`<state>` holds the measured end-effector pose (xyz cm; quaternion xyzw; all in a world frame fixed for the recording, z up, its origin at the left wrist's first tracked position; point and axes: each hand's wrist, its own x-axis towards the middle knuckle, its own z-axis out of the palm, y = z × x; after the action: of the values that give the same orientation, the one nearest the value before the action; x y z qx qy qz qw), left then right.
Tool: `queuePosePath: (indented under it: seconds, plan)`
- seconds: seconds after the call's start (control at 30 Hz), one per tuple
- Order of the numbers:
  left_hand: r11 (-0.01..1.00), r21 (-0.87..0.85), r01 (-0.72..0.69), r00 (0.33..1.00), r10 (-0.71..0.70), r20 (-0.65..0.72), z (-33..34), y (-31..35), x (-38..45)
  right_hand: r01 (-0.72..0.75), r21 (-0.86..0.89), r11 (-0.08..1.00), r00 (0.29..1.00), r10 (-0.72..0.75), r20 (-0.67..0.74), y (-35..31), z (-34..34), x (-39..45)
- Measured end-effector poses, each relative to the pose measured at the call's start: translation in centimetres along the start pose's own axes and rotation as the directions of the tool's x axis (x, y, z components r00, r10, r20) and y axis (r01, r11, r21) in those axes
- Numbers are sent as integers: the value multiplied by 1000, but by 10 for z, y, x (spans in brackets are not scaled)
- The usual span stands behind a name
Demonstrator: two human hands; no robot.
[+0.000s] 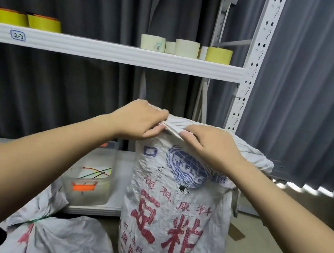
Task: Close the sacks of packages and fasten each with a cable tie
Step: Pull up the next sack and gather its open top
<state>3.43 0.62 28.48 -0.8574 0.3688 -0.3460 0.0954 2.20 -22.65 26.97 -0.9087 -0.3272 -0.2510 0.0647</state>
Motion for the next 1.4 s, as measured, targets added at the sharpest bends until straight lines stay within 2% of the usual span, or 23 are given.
queuePosePath:
  seconds: [0.1,0.17,0.2,0.27,0.33,0.4,0.47,0.53,0.57,0.6,0.63,0.7,0.77,0.8,0.83,0.87,0.9,1.0,1.1,1.2,1.27,1.33,1.4]
  plan:
    - [1000,-17,-11,1000,11,11,1,12,10,-109,347,932,981,45,188,-7,1,17]
    - [1000,-21,21,1000,-21,17,3,9,8,-107,389,915,986,48,157,-8,4,16]
    - [1000,-13,18,1000,-17,25,2,7,5,-77,330,941,993,42,110,-7,7,13]
    - [999,23,-34,999,33,29,1,2,-3,19,92,996,999,-16,-28,-8,13,2]
    - [992,99,-83,996,81,20,1,0,-9,151,-143,978,964,-178,-197,-9,19,-6]
    - [983,162,-91,995,95,-16,4,0,-11,154,-237,959,930,-222,-292,-10,23,-9]
    - [968,236,-79,992,101,-79,7,0,-9,43,-97,994,974,-64,-216,-13,21,-4]
    - [957,285,-53,971,116,-209,12,4,-7,-153,215,965,988,153,19,-19,13,4]
    - [962,271,-20,956,98,-277,15,8,-6,-210,365,907,977,176,124,-20,12,7]
    - [969,246,31,941,55,-334,16,14,-4,-216,466,858,974,156,165,-22,12,11]
    - [975,199,99,931,-20,-365,17,21,-5,-221,521,825,973,149,176,-23,14,15]
    - [942,49,332,893,-297,-338,16,35,-9,-248,536,807,969,205,139,-24,21,16]
    - [775,-223,591,753,-629,-192,18,46,-19,-277,464,841,958,280,64,-24,28,11]
    - [633,-412,655,672,-738,-64,17,52,-24,-272,391,879,955,298,-6,-26,32,7]
    - [455,-614,644,618,-784,67,16,59,-26,-247,298,922,954,285,-90,-30,36,3]
    - [269,-766,584,599,-780,183,14,66,-25,-205,200,958,953,242,-183,-33,41,1]
    - [129,-835,535,595,-760,264,12,73,-22,-152,109,982,949,176,-261,-38,45,-1]
    - [20,-863,504,576,-753,319,9,78,-14,-35,-80,996,896,-4,-443,-48,51,-6]
    - [-118,-873,474,541,-743,394,7,68,-10,40,-195,980,859,-133,-495,-52,58,-11]
    - [-99,-870,483,586,-702,405,3,63,-16,176,-198,964,862,-248,-443,-52,59,-18]
    - [-60,-882,468,645,-659,387,1,60,-23,239,-89,967,822,-251,-512,-47,46,-13]
    - [28,-879,476,707,-607,364,-5,58,-31,246,21,969,807,-193,-558,-40,30,1]
    - [154,-853,499,759,-553,344,-14,60,-36,241,-52,969,863,-238,-446,-33,17,20]
